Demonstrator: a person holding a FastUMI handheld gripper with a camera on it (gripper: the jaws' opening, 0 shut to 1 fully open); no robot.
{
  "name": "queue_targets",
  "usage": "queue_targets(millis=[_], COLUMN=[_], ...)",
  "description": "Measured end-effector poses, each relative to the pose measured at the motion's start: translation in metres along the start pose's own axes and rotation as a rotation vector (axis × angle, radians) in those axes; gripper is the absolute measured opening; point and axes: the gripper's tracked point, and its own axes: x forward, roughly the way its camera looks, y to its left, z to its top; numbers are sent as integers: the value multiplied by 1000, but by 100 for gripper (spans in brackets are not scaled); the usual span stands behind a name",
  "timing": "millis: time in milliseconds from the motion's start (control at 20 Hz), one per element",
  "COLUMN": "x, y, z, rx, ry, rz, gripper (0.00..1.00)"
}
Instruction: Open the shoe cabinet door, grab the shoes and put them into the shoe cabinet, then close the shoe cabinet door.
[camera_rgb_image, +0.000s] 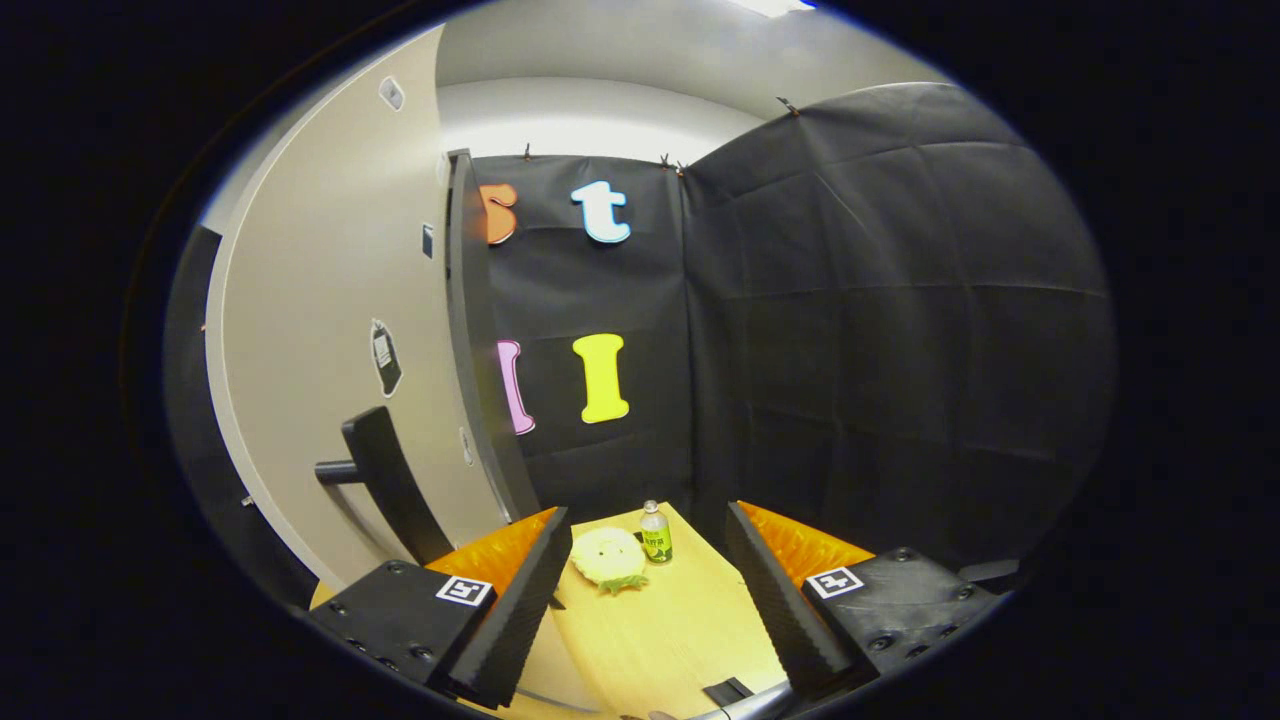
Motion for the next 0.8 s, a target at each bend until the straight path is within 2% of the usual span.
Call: queue_targets(millis=[400, 800], x=[-17, -37], y=[37, 128], z=[-3, -19], rx=[-2, -5], ry=[-5, 11], rz=[13, 98], gripper=[97, 97])
